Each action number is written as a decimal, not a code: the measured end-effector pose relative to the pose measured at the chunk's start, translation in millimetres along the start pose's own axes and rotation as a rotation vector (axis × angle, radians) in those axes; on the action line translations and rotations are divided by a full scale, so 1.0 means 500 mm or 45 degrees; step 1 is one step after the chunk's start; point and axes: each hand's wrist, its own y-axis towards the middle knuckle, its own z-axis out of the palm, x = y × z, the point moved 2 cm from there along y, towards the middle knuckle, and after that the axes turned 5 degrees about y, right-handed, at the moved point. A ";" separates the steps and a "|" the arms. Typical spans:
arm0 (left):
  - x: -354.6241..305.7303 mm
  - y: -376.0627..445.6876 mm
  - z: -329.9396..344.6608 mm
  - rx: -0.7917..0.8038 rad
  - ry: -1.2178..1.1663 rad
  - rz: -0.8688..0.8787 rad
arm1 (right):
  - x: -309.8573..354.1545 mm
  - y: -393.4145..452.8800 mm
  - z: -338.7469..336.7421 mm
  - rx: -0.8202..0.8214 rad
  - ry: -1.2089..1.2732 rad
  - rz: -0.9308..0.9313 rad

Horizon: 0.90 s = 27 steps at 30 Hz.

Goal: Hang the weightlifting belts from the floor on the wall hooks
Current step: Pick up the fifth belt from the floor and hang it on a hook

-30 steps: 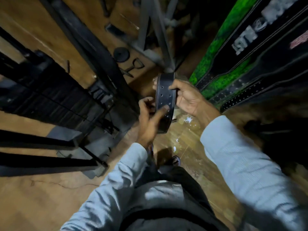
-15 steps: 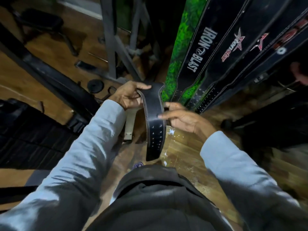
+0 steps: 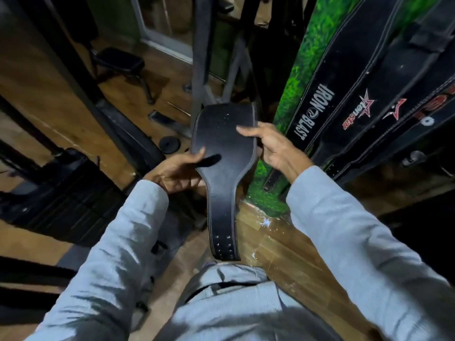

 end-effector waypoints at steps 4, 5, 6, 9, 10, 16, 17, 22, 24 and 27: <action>-0.058 0.014 0.016 -0.053 -0.159 0.123 | 0.010 -0.040 -0.028 0.080 -0.003 -0.148; -0.079 0.018 0.036 -0.099 -0.152 0.165 | 0.012 -0.051 -0.033 0.104 0.018 -0.160; -0.099 0.033 0.048 -0.125 -0.139 0.247 | 0.013 -0.062 -0.038 0.130 0.028 -0.162; -0.153 0.065 0.093 -0.161 0.041 0.289 | 0.008 -0.084 -0.054 0.166 -0.016 -0.143; -0.163 0.072 0.099 -0.169 0.118 0.284 | 0.005 -0.090 -0.057 0.171 -0.029 -0.133; -0.143 0.067 0.111 -0.203 0.340 0.493 | 0.091 -0.096 -0.050 0.193 0.035 -0.162; -0.129 0.062 0.112 -0.188 0.344 0.526 | 0.117 -0.089 -0.041 0.153 0.011 -0.171; -0.073 0.018 0.106 0.036 0.435 0.557 | 0.206 -0.043 0.005 -0.088 0.025 -0.280; -0.064 0.001 0.094 0.095 0.494 0.492 | 0.216 -0.034 0.011 -0.103 0.118 -0.302; -0.092 -0.017 0.090 0.012 0.465 0.491 | 0.197 -0.032 0.015 -0.102 0.172 -0.363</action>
